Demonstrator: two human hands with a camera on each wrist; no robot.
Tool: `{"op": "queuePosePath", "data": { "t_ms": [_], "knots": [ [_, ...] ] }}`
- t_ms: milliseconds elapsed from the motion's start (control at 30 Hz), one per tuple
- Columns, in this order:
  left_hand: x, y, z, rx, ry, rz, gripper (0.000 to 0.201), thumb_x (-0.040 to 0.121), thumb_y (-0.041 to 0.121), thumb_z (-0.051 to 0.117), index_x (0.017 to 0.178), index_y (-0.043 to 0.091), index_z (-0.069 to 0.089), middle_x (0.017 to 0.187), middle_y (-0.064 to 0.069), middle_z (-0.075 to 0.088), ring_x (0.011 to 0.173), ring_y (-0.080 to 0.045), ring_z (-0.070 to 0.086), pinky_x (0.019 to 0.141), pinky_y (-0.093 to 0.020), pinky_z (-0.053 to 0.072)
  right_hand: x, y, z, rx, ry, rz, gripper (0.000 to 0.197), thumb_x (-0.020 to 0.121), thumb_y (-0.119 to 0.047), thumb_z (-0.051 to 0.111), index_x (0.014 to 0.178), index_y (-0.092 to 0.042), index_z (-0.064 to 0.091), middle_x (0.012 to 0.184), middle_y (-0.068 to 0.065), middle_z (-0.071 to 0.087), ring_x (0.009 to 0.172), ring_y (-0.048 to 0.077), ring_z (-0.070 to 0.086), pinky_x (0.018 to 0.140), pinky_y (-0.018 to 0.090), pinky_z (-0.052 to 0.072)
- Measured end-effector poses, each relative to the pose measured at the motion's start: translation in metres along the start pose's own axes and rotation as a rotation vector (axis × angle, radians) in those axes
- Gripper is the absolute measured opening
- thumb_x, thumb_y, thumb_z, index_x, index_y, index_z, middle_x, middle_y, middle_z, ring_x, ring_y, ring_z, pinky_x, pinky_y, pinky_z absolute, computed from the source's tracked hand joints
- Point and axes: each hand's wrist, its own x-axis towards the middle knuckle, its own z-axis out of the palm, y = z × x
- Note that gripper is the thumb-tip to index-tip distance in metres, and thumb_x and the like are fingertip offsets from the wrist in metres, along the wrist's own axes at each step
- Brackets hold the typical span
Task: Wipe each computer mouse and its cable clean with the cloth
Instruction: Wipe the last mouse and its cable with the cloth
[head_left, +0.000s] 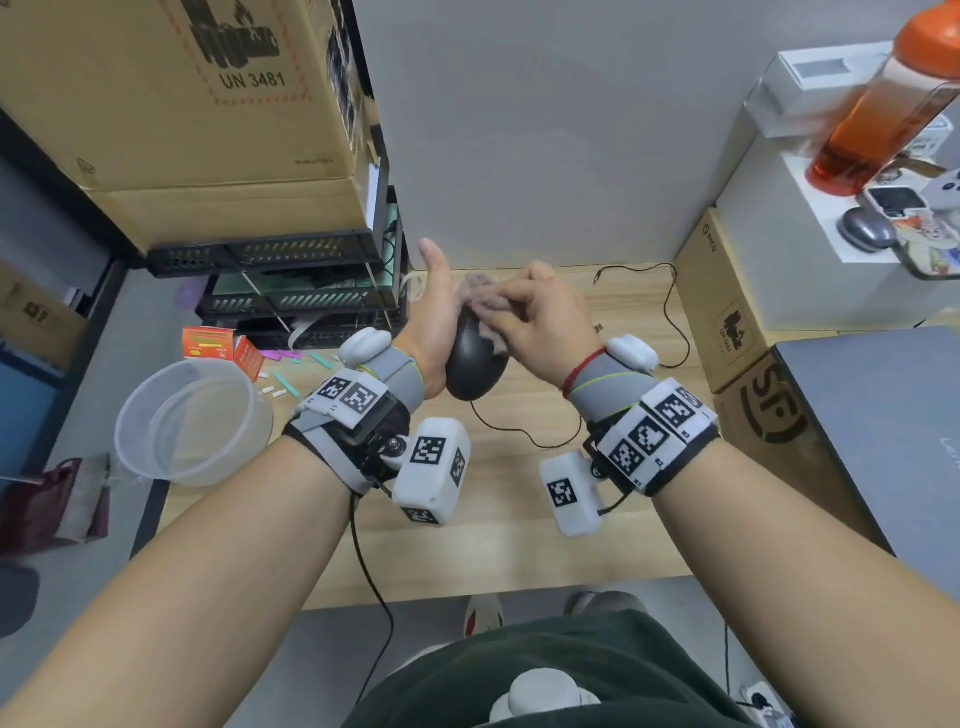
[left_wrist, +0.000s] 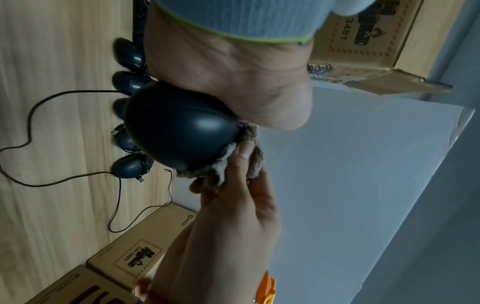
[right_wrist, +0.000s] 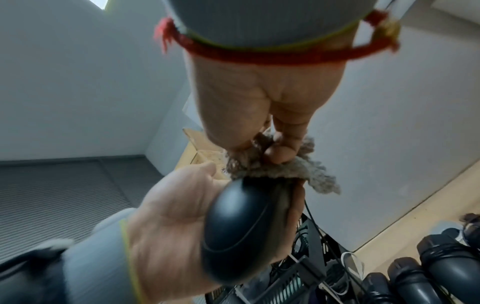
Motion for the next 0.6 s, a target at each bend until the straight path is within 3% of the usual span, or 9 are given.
{"op": "queuePosePath", "data": {
  "t_ms": [33,100,133,200,300,367,467,600],
  "knots": [
    [0.001,-0.001,0.002,-0.002,-0.006,0.016,0.107,0.081,0.091,0.001,0.092,0.007,0.067,0.073,-0.015,0.062,0.063,-0.028,0.064,0.06,-0.031,0.056,0.004,0.001,-0.001,-0.03,0.019,0.041,0.017,0.089,-0.031,0.07,0.103,-0.025,0.077,0.081,0.0,0.044,0.079,0.014,0.05,0.076,0.029,0.044],
    [0.004,-0.001,0.001,-0.038,-0.01,0.014,0.11,0.078,0.093,0.001,0.109,0.008,0.063,0.076,-0.018,0.06,0.067,-0.028,0.062,0.062,-0.033,0.056,0.005,0.002,-0.003,-0.028,0.009,0.016,0.018,0.089,-0.029,0.069,0.105,-0.025,0.077,0.081,-0.001,0.042,0.079,0.013,0.048,0.076,0.03,0.043],
    [0.004,0.001,-0.002,-0.059,-0.007,0.002,0.11,0.075,0.096,0.003,0.107,0.008,0.061,0.077,-0.018,0.056,0.07,-0.028,0.059,0.063,-0.035,0.055,0.002,-0.001,-0.004,-0.01,-0.021,-0.045,0.019,0.089,-0.027,0.07,0.106,-0.024,0.077,0.083,-0.001,0.043,0.079,0.012,0.048,0.074,0.026,0.042],
    [0.001,0.005,-0.006,-0.055,-0.042,-0.053,0.111,0.067,0.1,0.006,0.089,0.005,0.059,0.081,-0.017,0.052,0.078,-0.033,0.054,0.068,-0.04,0.05,-0.007,-0.006,-0.006,0.024,-0.113,-0.171,0.021,0.088,-0.027,0.071,0.107,-0.023,0.077,0.087,-0.001,0.046,0.08,0.011,0.048,0.074,0.016,0.038],
    [-0.006,0.009,-0.003,0.0,-0.027,-0.06,0.108,0.074,0.095,0.0,0.071,0.005,0.059,0.066,-0.019,0.057,0.058,-0.031,0.058,0.062,-0.036,0.049,-0.012,-0.003,-0.008,0.049,-0.145,-0.193,0.019,0.087,-0.026,0.071,0.105,-0.023,0.077,0.087,0.002,0.05,0.081,0.012,0.051,0.075,0.016,0.039],
    [-0.009,0.007,0.006,0.045,-0.048,-0.01,0.103,0.081,0.09,-0.004,0.074,0.007,0.057,0.057,-0.018,0.056,0.052,-0.03,0.059,0.059,-0.033,0.052,-0.003,0.005,-0.008,0.023,-0.026,-0.084,0.017,0.088,-0.023,0.072,0.104,-0.024,0.077,0.085,0.004,0.049,0.079,0.016,0.052,0.075,0.026,0.043],
    [-0.01,0.002,0.016,0.08,-0.069,-0.015,0.106,0.085,0.083,-0.007,0.079,0.011,0.07,0.063,-0.012,0.067,0.06,-0.029,0.068,0.064,-0.033,0.057,0.006,0.012,-0.008,-0.04,0.046,0.028,0.017,0.09,-0.024,0.069,0.104,-0.022,0.077,0.083,0.0,0.043,0.079,0.016,0.049,0.081,0.034,0.045],
    [-0.01,0.012,0.008,0.015,-0.055,-0.067,0.11,0.077,0.093,-0.004,0.079,0.004,0.06,0.06,-0.017,0.06,0.053,-0.027,0.058,0.054,-0.031,0.051,-0.012,0.001,-0.003,0.016,0.015,-0.155,0.021,0.088,-0.025,0.07,0.108,-0.023,0.077,0.091,-0.002,0.047,0.082,0.009,0.049,0.074,0.014,0.039]
  ]
}}
